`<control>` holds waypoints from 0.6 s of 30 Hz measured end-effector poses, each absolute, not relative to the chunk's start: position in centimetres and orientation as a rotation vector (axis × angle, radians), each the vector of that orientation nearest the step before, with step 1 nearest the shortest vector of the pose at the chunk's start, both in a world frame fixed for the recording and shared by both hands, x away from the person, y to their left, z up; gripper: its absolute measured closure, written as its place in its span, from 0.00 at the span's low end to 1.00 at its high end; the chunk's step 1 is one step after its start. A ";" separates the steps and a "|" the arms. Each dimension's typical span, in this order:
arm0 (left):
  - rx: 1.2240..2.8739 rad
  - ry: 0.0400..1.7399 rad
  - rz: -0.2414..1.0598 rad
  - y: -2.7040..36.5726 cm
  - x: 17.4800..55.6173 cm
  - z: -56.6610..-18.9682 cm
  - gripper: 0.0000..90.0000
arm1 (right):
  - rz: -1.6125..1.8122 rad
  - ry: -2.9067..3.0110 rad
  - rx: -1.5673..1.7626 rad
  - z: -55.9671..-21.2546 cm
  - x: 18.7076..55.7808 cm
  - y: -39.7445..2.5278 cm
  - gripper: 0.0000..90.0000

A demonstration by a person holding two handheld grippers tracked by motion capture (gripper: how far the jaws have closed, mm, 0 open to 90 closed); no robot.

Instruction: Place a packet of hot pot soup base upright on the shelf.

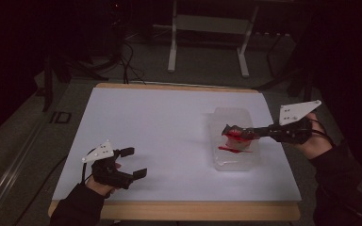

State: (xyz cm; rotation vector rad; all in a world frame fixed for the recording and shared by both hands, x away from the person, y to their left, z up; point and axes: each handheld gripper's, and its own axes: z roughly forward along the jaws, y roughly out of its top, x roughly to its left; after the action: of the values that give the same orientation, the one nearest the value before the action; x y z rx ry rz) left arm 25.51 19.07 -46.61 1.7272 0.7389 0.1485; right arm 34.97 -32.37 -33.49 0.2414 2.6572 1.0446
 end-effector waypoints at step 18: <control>1.738 0.741 0.211 19.2 25.5 -47.3 0.01 | 1.087 2.714 0.306 -38.0 36.5 -32.6 1.00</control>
State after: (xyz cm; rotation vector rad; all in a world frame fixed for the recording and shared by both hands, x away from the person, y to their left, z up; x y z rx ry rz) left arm 25.48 19.17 -47.32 1.7381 0.7407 0.2111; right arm 36.46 -32.57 -37.96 0.3058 2.7135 1.0875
